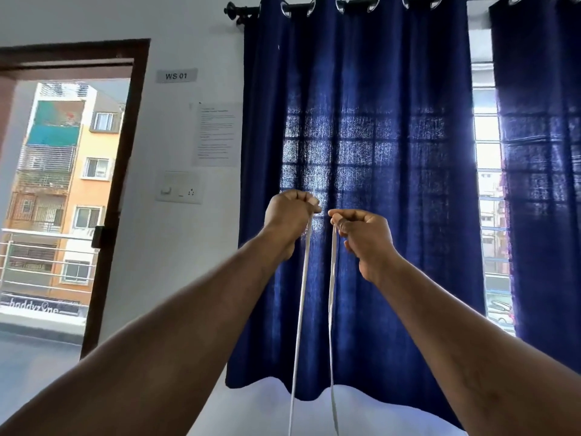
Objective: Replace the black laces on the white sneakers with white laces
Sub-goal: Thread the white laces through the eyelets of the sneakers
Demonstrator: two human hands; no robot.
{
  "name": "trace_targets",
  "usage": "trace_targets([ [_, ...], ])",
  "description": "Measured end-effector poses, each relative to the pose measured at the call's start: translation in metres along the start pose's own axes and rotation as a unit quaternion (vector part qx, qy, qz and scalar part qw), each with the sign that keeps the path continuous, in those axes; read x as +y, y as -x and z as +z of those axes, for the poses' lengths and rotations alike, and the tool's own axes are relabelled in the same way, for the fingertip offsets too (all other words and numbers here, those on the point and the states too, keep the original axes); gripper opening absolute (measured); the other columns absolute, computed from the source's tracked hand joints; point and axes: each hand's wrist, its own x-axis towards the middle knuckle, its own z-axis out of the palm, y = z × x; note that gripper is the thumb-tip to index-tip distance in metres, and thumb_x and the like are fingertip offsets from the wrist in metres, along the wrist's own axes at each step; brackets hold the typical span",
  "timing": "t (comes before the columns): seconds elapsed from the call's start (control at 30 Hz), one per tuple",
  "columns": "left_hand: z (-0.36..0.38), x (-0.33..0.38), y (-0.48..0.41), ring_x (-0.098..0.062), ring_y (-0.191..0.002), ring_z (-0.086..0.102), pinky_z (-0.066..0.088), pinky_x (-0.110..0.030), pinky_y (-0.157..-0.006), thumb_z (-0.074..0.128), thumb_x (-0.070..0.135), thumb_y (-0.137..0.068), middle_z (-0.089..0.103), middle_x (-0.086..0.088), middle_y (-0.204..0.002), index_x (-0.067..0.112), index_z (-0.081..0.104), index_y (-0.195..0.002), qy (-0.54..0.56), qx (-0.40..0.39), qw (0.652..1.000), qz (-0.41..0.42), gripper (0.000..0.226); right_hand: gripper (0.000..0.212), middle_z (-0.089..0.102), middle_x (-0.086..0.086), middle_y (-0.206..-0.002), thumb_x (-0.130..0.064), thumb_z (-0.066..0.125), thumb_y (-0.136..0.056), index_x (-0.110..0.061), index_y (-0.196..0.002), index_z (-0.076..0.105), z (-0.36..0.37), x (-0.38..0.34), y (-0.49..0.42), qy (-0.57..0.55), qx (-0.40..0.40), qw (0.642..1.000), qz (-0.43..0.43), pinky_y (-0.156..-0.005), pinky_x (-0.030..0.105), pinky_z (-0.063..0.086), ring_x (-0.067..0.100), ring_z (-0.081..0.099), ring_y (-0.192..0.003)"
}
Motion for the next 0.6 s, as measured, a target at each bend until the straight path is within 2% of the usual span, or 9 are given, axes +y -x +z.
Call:
trace_targets([
  [0.17,0.001,-0.002,0.002,-0.005,-0.064,0.055,0.043,-0.023,-0.058,0.070,0.012,-0.095,0.080,0.000,-0.090,0.018,0.074,-0.083,-0.044,-0.038,0.998,0.009,0.014,0.006,0.076,-0.014,-0.082,-0.020,0.077,-0.093,-0.022,-0.094,0.082,0.002,-0.009,-0.006,-0.005,0.016,1.000,-0.012,-0.074,0.023,0.048,0.000,0.062,-0.079],
  [0.33,0.002,-0.014,0.010,-0.004,-0.066,0.062,0.049,-0.026,-0.068,0.073,0.015,-0.094,0.080,0.000,-0.083,0.015,0.075,-0.090,-0.059,-0.061,0.996,0.009,0.005,0.006,0.076,-0.012,-0.082,-0.018,0.079,-0.091,-0.020,-0.096,0.082,0.003,-0.011,-0.007,-0.003,0.014,1.000,-0.008,-0.067,0.020,0.045,0.000,0.062,-0.072],
  [0.47,0.001,-0.016,0.012,-0.009,-0.064,0.057,0.047,-0.026,-0.062,0.071,0.012,-0.094,0.076,0.003,-0.078,0.015,0.075,-0.085,-0.051,-0.046,0.998,-0.015,0.010,0.009,0.074,-0.013,-0.079,-0.014,0.078,-0.092,-0.017,-0.099,0.081,0.000,-0.009,-0.003,-0.008,-0.001,1.000,0.004,-0.063,0.017,0.042,-0.004,0.062,-0.061],
  [0.53,0.000,-0.015,0.014,-0.012,-0.065,0.055,0.047,-0.027,-0.060,0.072,0.012,-0.093,0.076,-0.002,-0.080,0.014,0.076,-0.085,-0.046,-0.038,0.998,-0.028,0.009,0.010,0.074,-0.013,-0.078,-0.013,0.077,-0.092,-0.016,-0.100,0.081,-0.001,-0.009,-0.002,-0.011,-0.010,1.000,0.010,-0.063,0.017,0.041,-0.005,0.061,-0.059],
  [0.6,-0.002,-0.015,0.013,-0.012,-0.066,0.056,0.047,-0.027,-0.060,0.072,0.013,-0.090,0.078,-0.001,-0.083,0.019,0.076,-0.081,-0.050,-0.026,0.998,-0.032,0.012,0.010,0.074,-0.015,-0.077,-0.012,0.077,-0.092,-0.015,-0.100,0.081,-0.001,-0.009,0.000,-0.012,-0.017,1.000,0.016,-0.064,0.018,0.041,-0.006,0.061,-0.058],
])
